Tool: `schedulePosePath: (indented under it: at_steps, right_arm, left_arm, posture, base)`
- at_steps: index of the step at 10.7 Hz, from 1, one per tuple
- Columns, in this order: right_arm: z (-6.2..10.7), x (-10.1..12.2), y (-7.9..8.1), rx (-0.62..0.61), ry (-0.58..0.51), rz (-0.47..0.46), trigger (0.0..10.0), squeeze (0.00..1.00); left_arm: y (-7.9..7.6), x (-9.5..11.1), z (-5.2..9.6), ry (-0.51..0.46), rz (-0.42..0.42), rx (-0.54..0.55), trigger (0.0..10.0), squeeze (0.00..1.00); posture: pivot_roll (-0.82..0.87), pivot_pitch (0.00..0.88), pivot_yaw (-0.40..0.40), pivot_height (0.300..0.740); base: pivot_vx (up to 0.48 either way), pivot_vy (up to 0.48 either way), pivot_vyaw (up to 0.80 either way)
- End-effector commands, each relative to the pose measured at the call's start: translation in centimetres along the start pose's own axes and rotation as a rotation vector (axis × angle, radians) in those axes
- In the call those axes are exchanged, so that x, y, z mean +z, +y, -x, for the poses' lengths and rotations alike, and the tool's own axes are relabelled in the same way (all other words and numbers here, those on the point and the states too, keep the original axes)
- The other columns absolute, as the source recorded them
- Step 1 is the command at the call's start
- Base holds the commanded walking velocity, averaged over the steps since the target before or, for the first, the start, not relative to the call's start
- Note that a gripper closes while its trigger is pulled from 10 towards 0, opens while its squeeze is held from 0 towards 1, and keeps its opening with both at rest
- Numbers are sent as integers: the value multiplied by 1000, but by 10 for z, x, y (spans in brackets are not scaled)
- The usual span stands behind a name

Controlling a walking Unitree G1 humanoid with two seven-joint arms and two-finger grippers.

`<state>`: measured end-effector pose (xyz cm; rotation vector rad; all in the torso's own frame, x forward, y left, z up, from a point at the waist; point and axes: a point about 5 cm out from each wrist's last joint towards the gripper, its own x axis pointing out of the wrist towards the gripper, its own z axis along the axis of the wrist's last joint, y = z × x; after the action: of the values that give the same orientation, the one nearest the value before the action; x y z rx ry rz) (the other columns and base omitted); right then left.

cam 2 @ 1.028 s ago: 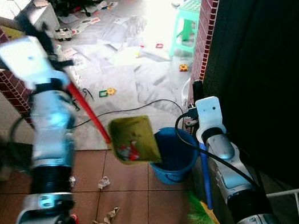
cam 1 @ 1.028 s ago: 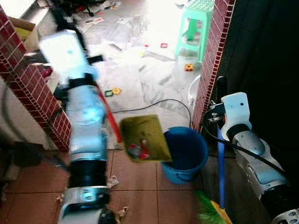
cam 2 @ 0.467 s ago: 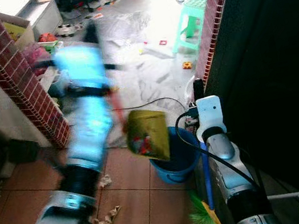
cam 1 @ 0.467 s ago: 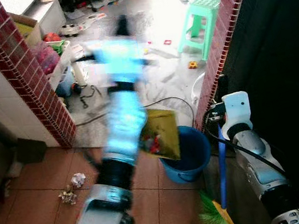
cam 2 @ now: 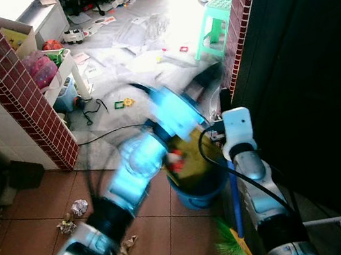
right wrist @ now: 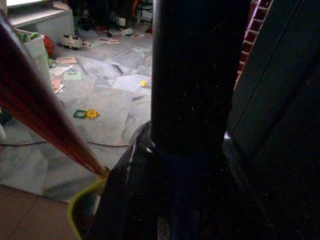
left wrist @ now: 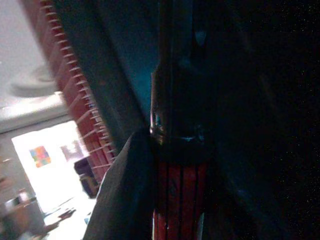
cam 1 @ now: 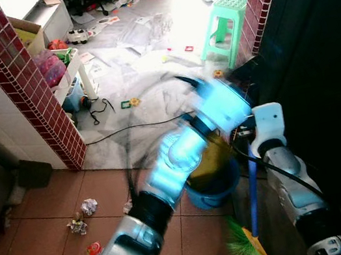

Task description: Sweep floor

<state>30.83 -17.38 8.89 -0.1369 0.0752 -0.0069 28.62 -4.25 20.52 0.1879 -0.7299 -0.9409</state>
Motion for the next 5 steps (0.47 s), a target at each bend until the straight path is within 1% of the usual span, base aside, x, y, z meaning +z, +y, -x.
schedulePosePath:
  at_steps: [1,2,3,4,5]
  right_arm:
    - [-3,6,-1,-6,-27,1,10000,0]
    - [-3,6,-1,-5,-26,1,10000,0]
    - [-4,6,-1,-3,-25,3,10000,0]
    - [-4,7,0,1,-26,5,10000,0]
    - [-4,7,0,2,-26,5,10000,0]
  left_arm:
    - [-24,16,-16,-64,54,-124,10000,0]
    - [-36,11,-16,-17,60,-233,10000,0]
    - [-45,-7,-13,127,147,-288,10000,0]
    - [-49,-9,-11,126,96,-357,10000,0]
    - [-49,-8,-10,119,78,-362,10000,0]
  posture:
    - [-106,25,1,740]
    - [-106,25,1,740]
    - [-105,22,-2,740]
    - [-110,23,-3,740]
    - [-110,23,-3,740]
  base:
    - [0,0,0]
    - [0,0,0]
    - [0,0,0]
    - [0,0,0]
    - [0,0,0]
